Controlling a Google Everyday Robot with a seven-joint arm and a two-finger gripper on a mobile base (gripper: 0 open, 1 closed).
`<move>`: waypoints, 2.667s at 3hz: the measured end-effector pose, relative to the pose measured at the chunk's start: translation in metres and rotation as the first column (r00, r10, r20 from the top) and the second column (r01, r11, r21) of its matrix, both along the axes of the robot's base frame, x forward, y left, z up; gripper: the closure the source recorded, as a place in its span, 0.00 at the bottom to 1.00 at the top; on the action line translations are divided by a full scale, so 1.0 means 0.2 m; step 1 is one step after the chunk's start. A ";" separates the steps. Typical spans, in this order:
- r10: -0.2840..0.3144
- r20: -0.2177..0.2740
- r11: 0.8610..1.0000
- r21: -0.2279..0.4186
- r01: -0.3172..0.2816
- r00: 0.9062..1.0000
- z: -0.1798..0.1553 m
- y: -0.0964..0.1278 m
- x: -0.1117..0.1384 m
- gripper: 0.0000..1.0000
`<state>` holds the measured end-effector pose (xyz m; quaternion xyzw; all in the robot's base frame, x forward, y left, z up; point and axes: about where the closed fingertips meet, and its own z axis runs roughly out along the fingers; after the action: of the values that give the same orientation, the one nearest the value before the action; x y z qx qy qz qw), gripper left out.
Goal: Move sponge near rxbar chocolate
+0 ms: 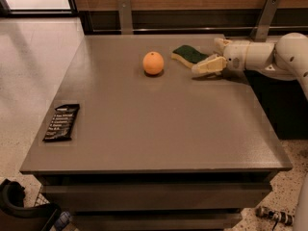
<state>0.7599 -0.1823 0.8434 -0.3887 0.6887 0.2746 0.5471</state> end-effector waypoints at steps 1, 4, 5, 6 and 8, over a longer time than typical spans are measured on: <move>0.017 -0.001 0.999 0.028 -0.017 1.000 -0.07 0.06 0.05 0.00; 0.040 -0.002 0.999 0.032 -0.040 0.999 -0.12 0.14 0.06 0.71; 0.045 -0.004 0.998 0.033 -0.045 0.999 -0.13 0.16 0.06 0.95; 0.046 -0.004 0.999 0.026 -0.046 0.999 -0.12 0.17 0.06 1.00; 0.013 0.021 0.999 -0.040 -0.012 1.000 0.04 0.08 0.02 1.00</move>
Offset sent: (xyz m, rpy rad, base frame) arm 0.0119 0.0235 -0.0309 0.0277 -0.0051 0.0326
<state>0.7633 -0.1659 0.8517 -0.4066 0.6859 0.2601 0.5446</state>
